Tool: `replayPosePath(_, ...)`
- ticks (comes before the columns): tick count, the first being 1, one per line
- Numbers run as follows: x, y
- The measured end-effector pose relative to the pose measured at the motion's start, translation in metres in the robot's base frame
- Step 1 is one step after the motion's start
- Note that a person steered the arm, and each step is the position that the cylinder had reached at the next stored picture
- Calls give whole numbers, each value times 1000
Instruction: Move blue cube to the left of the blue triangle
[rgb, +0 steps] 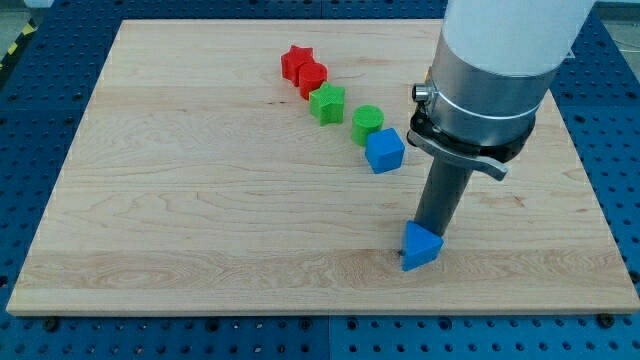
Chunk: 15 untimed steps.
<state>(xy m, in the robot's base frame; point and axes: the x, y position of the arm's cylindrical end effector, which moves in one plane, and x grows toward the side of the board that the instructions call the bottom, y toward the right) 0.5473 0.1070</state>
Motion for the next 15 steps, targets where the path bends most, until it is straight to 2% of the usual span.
replayPosePath(5,-2,24)
replayPosePath(6,-41,60)
replayPosePath(8,-117,67)
replayPosePath(10,-112,-39)
replayPosePath(11,-92,-62)
replayPosePath(13,-118,-73)
replayPosePath(14,-110,-96)
replayPosePath(15,-68,-94)
